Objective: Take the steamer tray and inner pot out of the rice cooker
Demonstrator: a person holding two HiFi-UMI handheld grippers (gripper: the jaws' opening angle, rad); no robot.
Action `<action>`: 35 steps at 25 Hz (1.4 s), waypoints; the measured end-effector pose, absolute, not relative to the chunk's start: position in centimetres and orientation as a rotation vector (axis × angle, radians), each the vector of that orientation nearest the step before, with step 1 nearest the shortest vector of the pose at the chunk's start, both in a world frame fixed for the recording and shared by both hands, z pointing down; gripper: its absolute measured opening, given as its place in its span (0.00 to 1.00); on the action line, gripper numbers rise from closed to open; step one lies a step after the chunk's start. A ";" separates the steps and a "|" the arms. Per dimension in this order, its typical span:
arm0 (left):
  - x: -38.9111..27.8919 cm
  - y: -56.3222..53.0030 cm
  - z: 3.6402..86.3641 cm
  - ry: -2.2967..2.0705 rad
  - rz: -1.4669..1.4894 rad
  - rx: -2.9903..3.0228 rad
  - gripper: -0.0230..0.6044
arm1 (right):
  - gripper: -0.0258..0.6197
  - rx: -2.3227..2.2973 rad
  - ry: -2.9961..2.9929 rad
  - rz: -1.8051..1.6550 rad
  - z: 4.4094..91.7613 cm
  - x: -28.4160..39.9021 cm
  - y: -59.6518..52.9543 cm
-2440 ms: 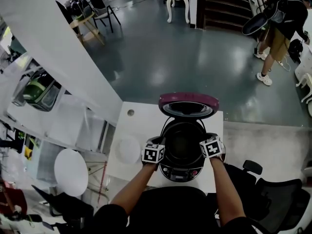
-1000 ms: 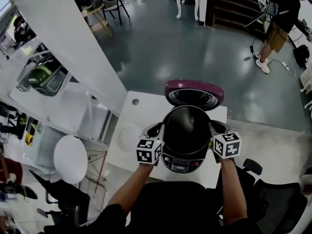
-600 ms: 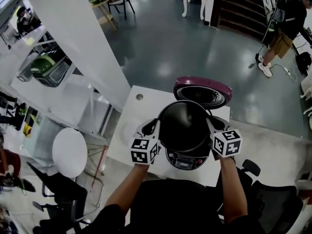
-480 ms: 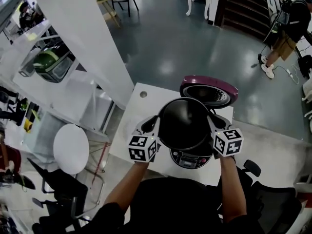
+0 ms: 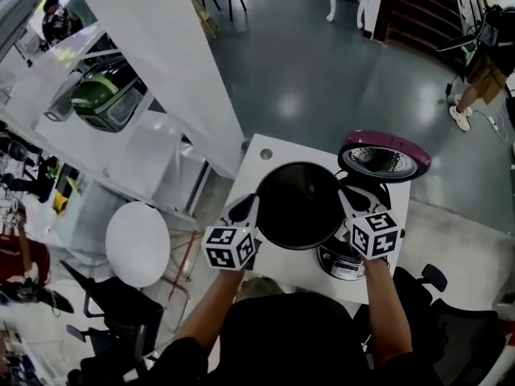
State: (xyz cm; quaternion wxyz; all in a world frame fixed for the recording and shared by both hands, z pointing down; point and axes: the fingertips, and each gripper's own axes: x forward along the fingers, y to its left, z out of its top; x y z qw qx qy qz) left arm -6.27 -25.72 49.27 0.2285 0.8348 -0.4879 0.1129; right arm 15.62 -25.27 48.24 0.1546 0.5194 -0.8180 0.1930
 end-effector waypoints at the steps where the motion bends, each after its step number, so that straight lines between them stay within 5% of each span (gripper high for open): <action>1: -7.2 -25.9 49.4 -1.342 0.315 2.298 0.07 | 0.07 1.487 -2.343 0.562 48.4 14.7 -25.4; 22: -22.4 -27.8 58.6 -1.153 0.375 2.209 0.07 | 0.07 1.518 -2.109 0.670 57.2 -0.5 -26.3; 35: -25.1 -28.3 67.1 -1.091 0.460 2.060 0.07 | 0.07 1.416 -1.986 0.751 66.2 -3.1 -27.4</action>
